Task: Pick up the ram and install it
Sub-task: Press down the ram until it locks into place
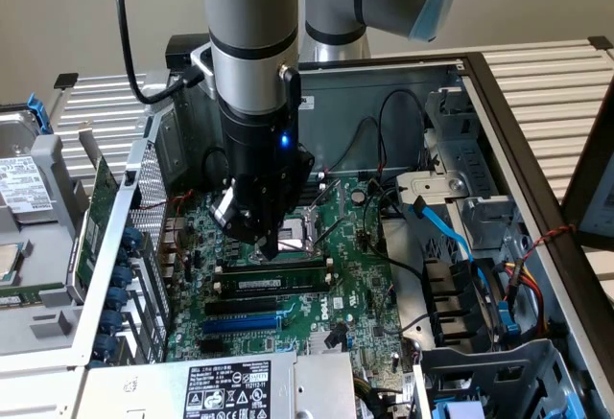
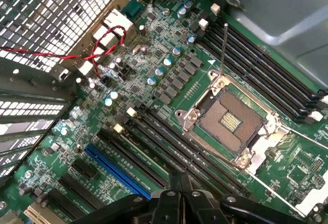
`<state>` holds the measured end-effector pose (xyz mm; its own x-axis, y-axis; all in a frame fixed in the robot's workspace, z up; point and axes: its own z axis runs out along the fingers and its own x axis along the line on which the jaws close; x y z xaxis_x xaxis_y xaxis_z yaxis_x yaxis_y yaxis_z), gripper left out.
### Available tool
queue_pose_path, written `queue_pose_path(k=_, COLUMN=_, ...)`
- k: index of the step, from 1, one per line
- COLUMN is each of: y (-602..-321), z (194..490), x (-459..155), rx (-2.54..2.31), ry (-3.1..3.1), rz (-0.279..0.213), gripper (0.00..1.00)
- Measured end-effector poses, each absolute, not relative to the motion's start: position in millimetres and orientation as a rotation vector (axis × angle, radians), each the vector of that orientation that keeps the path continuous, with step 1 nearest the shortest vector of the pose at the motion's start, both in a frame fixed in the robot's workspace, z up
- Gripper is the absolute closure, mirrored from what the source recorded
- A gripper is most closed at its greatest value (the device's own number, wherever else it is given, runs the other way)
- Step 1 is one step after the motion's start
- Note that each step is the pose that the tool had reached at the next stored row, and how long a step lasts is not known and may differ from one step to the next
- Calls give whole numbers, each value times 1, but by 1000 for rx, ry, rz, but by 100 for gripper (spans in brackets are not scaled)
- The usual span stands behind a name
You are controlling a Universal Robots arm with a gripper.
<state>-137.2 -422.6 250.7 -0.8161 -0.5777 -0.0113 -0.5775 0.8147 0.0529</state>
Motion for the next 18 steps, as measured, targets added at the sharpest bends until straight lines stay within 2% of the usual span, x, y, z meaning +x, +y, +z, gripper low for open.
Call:
queue_pose_path(k=10, y=-423, z=248, x=-137, rx=756, ry=-3046, rz=-81, gripper=90)
queue_pose_path(k=18, y=-423, z=248, x=-137, rx=634, ry=-3071, rz=-59, gripper=90)
